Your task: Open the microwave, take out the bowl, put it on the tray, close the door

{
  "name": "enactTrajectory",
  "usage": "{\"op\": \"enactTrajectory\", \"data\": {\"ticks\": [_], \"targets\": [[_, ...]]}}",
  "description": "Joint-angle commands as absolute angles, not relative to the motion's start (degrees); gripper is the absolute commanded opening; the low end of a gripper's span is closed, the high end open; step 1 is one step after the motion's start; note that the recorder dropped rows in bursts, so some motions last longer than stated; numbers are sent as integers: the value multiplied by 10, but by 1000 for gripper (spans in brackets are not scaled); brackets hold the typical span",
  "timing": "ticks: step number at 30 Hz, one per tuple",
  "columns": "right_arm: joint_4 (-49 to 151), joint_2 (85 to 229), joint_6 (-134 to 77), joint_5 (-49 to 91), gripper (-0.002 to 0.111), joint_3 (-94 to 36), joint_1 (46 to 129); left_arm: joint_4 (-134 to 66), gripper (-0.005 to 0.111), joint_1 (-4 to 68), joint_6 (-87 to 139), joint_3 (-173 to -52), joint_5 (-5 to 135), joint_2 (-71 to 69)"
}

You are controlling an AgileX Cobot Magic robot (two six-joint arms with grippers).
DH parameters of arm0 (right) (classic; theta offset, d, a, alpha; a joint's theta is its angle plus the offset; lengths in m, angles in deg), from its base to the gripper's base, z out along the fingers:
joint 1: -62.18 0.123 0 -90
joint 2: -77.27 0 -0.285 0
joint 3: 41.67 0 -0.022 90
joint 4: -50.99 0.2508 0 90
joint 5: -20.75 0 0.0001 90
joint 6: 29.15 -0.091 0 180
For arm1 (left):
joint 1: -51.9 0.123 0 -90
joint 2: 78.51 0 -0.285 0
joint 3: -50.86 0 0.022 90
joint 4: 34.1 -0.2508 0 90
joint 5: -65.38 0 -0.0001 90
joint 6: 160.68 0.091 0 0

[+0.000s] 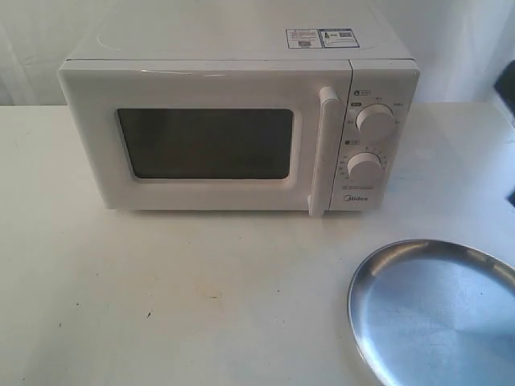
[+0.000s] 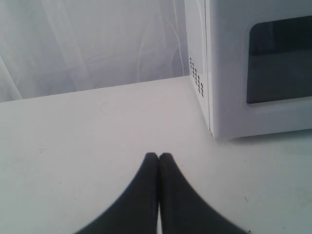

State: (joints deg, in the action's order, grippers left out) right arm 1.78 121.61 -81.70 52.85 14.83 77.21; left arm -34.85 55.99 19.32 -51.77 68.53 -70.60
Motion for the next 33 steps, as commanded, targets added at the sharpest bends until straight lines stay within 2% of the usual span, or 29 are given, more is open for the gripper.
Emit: {"op": "enactTrajectory", "data": {"ticks": [1,7,13,18,21,26,29,31,32,33], "targets": [[10,1411,-772,589,0,103,770,-345,0,559,193,-519,684,-707],[2,1612,-636,762,0,85,770,-345,0,559,193,-519,684,-707],[0,1716,-569,752,0,67,761,-345,0,559,193,-519,684,-707],[-18,1770,-567,790,0,42,720,-345,0,559,193,-519,684,-707],[-163,1815,-633,907,0,6,664,-345,0,559,193,-519,684,-707],[-179,1847,-613,906,0,-18,674,-345,0,559,193,-519,684,-707],[-177,1851,-615,830,0,-47,684,-345,0,559,193,-519,684,-707],[-163,1851,-625,827,0,-48,684,-345,0,559,193,-519,684,-707],[-163,1851,-625,834,2,-48,684,-345,0,559,193,-519,684,-707],[-165,1851,-625,841,9,-48,684,-345,0,559,193,-519,684,-707]]}}
